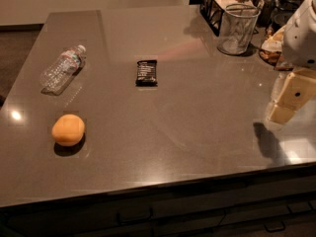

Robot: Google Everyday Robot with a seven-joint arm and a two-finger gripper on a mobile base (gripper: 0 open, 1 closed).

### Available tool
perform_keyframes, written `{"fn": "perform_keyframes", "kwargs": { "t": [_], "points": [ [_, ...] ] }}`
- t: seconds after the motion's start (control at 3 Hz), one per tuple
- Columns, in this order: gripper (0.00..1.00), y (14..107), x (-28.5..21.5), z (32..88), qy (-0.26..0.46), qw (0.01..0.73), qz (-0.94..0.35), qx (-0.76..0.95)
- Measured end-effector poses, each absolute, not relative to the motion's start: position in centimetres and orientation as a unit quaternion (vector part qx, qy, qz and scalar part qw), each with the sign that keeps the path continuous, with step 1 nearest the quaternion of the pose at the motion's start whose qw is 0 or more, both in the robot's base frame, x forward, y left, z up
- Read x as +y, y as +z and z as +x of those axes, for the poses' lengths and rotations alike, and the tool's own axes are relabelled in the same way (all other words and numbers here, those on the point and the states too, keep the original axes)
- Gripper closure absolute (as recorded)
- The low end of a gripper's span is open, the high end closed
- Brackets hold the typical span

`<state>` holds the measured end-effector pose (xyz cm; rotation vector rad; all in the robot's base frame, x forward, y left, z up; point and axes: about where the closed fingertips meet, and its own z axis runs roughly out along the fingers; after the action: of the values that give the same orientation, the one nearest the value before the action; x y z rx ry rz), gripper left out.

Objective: Move rxbar chocolate near water bottle

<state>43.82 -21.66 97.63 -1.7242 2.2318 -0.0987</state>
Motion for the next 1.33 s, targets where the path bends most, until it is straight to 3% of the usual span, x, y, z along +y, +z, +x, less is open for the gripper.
{"fn": "perform_keyframes", "kwargs": {
  "t": [0.67, 1.33],
  "points": [
    [0.0, 97.9, -20.4, 44.6, -0.025, 0.164, -0.585, 0.794],
    [0.0, 96.3, -15.7, 47.9, 0.008, 0.156, -0.515, 0.843]
  ]
}}
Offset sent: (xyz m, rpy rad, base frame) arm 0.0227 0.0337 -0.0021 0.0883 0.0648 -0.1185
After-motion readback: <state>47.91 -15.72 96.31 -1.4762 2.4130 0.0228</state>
